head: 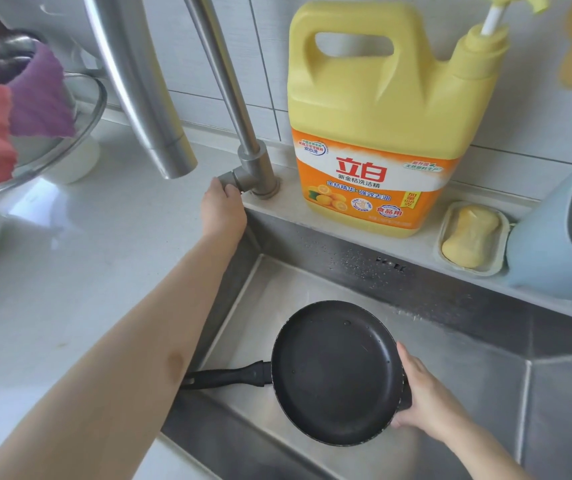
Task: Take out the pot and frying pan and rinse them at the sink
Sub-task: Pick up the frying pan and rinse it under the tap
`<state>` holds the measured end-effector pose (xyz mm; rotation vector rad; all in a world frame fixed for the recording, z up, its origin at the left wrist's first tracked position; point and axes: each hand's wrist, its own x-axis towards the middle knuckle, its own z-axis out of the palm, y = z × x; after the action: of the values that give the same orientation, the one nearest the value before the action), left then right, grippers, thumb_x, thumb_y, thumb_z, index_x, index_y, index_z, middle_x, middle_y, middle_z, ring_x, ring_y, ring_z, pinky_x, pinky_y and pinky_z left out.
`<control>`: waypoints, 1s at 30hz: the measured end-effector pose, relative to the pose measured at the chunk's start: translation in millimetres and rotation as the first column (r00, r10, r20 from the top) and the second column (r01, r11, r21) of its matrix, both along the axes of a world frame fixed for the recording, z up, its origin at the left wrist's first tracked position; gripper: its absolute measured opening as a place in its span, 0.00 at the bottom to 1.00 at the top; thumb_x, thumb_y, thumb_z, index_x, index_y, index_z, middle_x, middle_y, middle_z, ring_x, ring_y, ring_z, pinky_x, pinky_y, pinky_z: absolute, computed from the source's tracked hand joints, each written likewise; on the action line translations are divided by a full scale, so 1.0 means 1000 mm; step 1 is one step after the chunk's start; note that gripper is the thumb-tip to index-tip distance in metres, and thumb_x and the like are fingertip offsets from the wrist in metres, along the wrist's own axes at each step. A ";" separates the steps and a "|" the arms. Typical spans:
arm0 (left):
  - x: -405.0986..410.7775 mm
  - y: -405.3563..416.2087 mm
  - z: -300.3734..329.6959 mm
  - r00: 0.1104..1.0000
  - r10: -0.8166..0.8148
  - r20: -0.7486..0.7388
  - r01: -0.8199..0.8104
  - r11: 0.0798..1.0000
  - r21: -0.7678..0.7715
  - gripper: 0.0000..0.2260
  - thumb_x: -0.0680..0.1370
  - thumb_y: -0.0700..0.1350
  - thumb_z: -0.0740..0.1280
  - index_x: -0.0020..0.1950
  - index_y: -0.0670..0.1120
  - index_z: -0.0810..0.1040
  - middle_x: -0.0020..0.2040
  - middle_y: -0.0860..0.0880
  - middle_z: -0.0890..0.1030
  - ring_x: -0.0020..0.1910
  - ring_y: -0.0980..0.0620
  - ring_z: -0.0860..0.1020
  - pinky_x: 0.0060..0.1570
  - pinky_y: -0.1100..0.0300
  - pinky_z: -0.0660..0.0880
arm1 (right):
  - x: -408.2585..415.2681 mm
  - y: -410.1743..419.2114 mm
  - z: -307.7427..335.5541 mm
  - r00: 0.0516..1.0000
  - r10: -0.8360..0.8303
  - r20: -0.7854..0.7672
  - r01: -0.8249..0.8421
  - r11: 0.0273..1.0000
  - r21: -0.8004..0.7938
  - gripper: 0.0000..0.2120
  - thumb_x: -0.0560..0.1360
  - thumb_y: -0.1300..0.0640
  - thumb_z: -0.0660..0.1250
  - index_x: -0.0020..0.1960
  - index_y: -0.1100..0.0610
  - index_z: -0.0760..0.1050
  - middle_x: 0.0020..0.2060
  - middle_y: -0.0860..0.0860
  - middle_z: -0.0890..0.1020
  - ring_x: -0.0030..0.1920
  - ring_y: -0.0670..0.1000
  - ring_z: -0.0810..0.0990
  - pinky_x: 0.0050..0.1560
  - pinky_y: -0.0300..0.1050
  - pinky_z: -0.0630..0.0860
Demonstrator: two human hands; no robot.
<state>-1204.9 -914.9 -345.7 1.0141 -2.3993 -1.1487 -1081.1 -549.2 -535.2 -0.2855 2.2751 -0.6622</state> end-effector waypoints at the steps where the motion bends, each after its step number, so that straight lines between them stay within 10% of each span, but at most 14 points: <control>1: 0.001 -0.004 -0.003 1.000 -0.006 -0.011 0.006 1.000 0.020 0.07 0.80 0.39 0.52 0.46 0.40 0.68 0.37 0.49 0.68 0.40 0.47 0.66 0.37 0.57 0.62 | 0.000 0.000 -0.001 1.000 0.001 -0.001 -0.001 1.000 -0.001 0.68 0.56 0.48 0.82 0.79 0.43 0.36 0.77 0.41 0.55 0.69 0.44 0.69 0.58 0.37 0.71; 7: 0.009 -0.008 -0.003 0.994 -0.075 -0.082 0.079 0.996 0.046 0.11 0.81 0.43 0.55 0.42 0.41 0.70 0.39 0.44 0.72 0.36 0.52 0.71 0.41 0.57 0.66 | -0.002 0.000 -0.001 1.000 0.017 -0.006 -0.017 1.000 0.009 0.68 0.57 0.47 0.82 0.79 0.44 0.35 0.76 0.42 0.56 0.68 0.45 0.70 0.58 0.39 0.72; 10: 0.031 0.000 -0.013 0.991 -0.016 -0.135 0.043 0.978 0.203 0.23 0.80 0.58 0.56 0.54 0.39 0.76 0.51 0.42 0.81 0.53 0.44 0.79 0.55 0.47 0.73 | -0.003 0.001 -0.004 1.000 0.012 0.007 -0.012 1.000 -0.006 0.69 0.56 0.47 0.82 0.79 0.44 0.35 0.76 0.43 0.56 0.66 0.44 0.71 0.59 0.39 0.73; 13: 0.083 0.010 -0.053 0.979 -0.170 0.109 0.145 0.967 0.208 0.17 0.82 0.54 0.60 0.67 0.48 0.73 0.58 0.53 0.77 0.58 0.52 0.74 0.59 0.57 0.68 | -0.003 0.002 -0.008 0.998 -0.005 0.062 0.008 0.999 -0.053 0.71 0.55 0.47 0.83 0.78 0.43 0.33 0.76 0.44 0.56 0.68 0.44 0.69 0.64 0.39 0.71; 16: 0.140 0.016 -0.102 0.666 -0.512 0.543 0.453 0.855 0.251 0.36 0.77 0.49 0.71 0.79 0.46 0.56 0.74 0.48 0.67 0.71 0.49 0.68 0.68 0.59 0.64 | -0.004 0.001 -0.010 0.995 -0.027 0.097 0.036 0.995 -0.094 0.73 0.53 0.47 0.83 0.77 0.40 0.30 0.76 0.43 0.55 0.68 0.45 0.69 0.66 0.40 0.71; 20: 0.169 0.024 -0.132 0.236 -0.603 0.762 0.607 0.704 0.369 0.52 0.71 0.51 0.75 0.81 0.51 0.41 0.75 0.45 0.64 0.73 0.44 0.66 0.69 0.50 0.66 | -0.005 0.000 -0.012 0.993 -0.033 0.114 0.048 0.990 -0.130 0.73 0.52 0.47 0.83 0.76 0.38 0.30 0.74 0.44 0.57 0.69 0.46 0.66 0.67 0.42 0.70; 30: 0.176 0.030 -0.146 0.297 -0.622 0.724 0.649 0.688 0.325 0.57 0.66 0.55 0.78 0.78 0.61 0.37 0.61 0.48 0.76 0.61 0.45 0.75 0.62 0.51 0.71 | -0.004 0.001 -0.008 0.990 -0.050 0.135 0.074 0.982 -0.174 0.72 0.51 0.51 0.82 0.76 0.36 0.32 0.73 0.46 0.60 0.66 0.50 0.72 0.60 0.43 0.77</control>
<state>-1029.3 -885.3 -491.5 0.5590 -3.8229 -0.9149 -1085.0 -548.4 -543.0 -0.2497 2.1103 -0.8941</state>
